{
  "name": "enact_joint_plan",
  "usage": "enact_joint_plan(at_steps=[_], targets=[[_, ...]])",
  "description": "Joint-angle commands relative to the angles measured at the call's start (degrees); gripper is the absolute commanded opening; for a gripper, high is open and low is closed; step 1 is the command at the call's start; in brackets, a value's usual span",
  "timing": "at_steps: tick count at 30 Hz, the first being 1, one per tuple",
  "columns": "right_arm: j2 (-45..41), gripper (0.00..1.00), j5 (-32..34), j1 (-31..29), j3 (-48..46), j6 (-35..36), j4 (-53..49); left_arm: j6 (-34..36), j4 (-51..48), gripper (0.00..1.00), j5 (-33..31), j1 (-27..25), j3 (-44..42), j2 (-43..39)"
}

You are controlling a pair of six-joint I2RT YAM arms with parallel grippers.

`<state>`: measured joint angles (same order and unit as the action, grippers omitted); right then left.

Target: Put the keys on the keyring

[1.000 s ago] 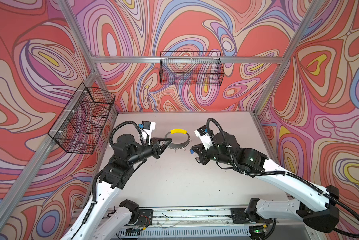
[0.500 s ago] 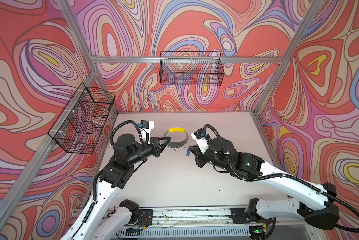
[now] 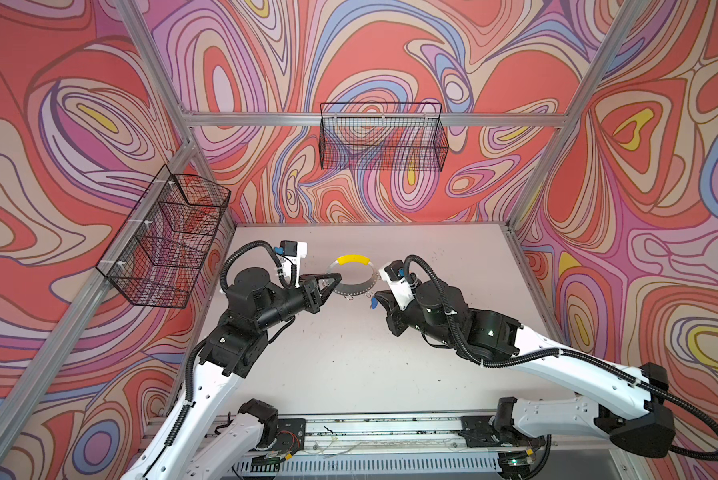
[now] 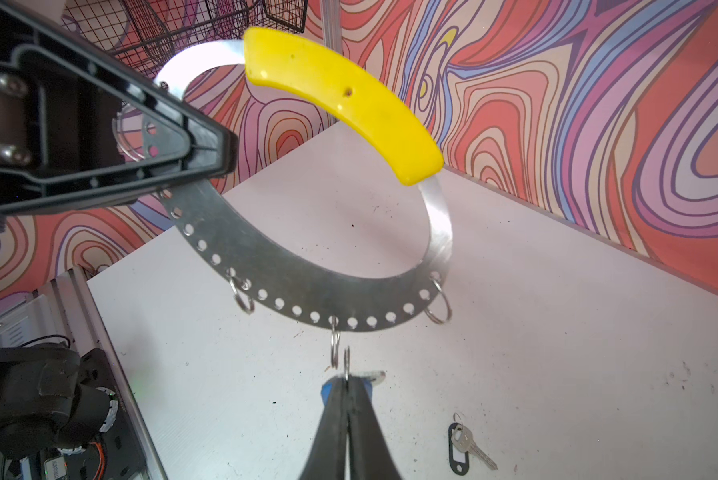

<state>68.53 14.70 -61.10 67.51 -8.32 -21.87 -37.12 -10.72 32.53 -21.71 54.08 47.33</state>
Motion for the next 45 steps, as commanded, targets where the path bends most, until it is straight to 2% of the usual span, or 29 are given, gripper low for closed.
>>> enact_joint_plan(at_steps=[1, 26, 33, 40, 45], targets=[[0.8, 0.00, 1.0, -0.6, -0.3, 1.2, 2.0, -0.9, 1.1, 0.00, 0.1, -0.2, -0.2, -0.4], [3.6, 0.00, 0.5, -3.0, 1.2, 2.3, -0.3, -0.9, 0.9, 0.00, -0.2, -0.2, 0.2, 0.0], [4.9, 0.00, 4.7, -5.9, 2.2, 3.7, -1.9, -0.8, 0.5, 0.00, -0.4, -0.2, 0.6, 0.2], [1.4, 0.00, 5.9, -5.9, -0.3, -0.2, -2.8, -0.1, -0.6, 0.00, -0.6, -0.2, 1.4, 0.0], [-0.6, 0.00, 2.8, -5.2, 1.3, -3.7, -4.3, 0.0, -0.5, 0.00, -0.7, -0.2, 1.3, 0.3]])
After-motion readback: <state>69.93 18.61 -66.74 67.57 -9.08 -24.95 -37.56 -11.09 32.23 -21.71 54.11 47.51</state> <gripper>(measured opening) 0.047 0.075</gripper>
